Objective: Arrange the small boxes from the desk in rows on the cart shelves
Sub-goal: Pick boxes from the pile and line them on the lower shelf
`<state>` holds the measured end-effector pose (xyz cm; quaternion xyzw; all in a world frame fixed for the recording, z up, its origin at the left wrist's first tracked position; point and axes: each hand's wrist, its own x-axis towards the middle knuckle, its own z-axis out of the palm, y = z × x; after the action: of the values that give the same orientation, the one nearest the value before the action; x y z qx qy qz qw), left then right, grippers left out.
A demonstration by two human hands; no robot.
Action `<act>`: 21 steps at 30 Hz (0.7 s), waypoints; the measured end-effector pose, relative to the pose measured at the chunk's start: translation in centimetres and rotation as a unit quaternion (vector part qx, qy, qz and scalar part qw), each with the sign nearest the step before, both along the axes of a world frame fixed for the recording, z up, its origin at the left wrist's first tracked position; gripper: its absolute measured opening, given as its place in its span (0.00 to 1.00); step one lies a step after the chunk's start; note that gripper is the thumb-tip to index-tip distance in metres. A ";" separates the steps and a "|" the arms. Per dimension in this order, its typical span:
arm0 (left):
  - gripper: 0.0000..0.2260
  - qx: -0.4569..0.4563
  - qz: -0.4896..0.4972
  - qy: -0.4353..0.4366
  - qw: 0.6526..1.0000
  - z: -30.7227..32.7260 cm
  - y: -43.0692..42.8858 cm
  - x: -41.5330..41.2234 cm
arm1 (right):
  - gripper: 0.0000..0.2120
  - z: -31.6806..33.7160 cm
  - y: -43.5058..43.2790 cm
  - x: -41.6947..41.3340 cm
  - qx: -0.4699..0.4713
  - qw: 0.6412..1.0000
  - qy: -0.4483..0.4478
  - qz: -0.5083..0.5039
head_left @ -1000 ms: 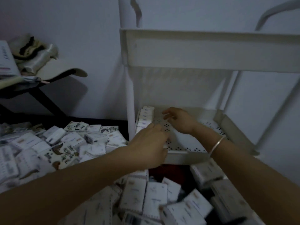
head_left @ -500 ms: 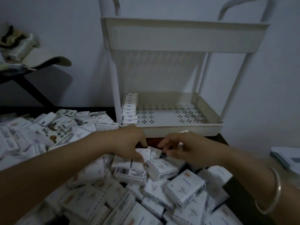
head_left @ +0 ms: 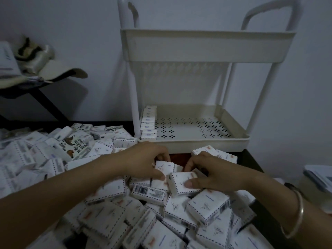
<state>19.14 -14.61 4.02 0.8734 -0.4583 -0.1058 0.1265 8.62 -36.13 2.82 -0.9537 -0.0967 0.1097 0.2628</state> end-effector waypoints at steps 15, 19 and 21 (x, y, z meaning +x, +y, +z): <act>0.10 -0.147 0.100 0.198 0.964 1.2 0.7 2.1 | 0.07 0.4 -1.5 0.8 0.222 0.960 -0.120 -0.123; 0.12 -0.191 0.143 0.254 0.937 1.6 0.4 2.2 | 0.07 0.5 -1.2 1.5 0.273 0.948 -0.090 -0.138; 0.16 -0.231 0.168 0.284 0.915 1.8 0.2 2.2 | 0.07 0.4 -1.1 2.2 0.204 0.960 -0.135 -0.135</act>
<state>21.37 -14.43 5.85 0.8173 -0.2608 -0.2176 0.4655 10.81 -37.28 3.19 -0.8899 -0.0215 -0.0786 0.4487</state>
